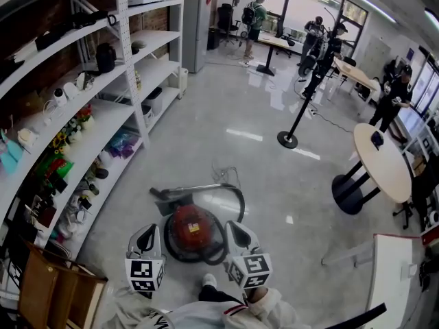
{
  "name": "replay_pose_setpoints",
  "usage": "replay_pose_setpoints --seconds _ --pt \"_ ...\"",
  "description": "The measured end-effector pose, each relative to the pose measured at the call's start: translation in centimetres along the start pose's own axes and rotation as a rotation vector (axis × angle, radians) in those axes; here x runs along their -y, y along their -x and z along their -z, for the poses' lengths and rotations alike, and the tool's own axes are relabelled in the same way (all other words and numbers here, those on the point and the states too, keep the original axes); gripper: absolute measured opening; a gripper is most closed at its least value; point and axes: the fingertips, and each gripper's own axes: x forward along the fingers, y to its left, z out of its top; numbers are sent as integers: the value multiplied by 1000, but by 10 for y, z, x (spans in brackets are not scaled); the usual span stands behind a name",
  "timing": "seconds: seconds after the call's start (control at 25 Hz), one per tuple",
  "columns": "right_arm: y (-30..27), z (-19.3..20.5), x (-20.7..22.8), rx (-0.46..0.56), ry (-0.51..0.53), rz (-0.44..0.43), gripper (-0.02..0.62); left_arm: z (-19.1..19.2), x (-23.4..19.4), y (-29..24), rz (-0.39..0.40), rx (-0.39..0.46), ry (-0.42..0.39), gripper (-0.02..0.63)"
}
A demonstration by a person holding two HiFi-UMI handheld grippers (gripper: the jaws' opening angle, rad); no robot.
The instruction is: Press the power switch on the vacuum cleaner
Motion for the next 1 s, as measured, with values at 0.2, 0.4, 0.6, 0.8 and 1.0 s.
replay_pose_setpoints --seconds 0.2,0.4,0.6,0.8,1.0 --pt "14 7 -22 3 -18 -5 0 8 -7 26 3 5 18 0" --pt "27 6 -40 22 -10 2 0 13 -15 48 0 13 26 0" --pt "45 8 -46 36 -8 31 0 17 -17 66 7 21 25 0" --pt "59 12 -54 41 -8 48 0 20 -15 80 22 23 18 0" --pt "73 19 -63 44 -7 64 0 26 -14 93 35 22 8 0"
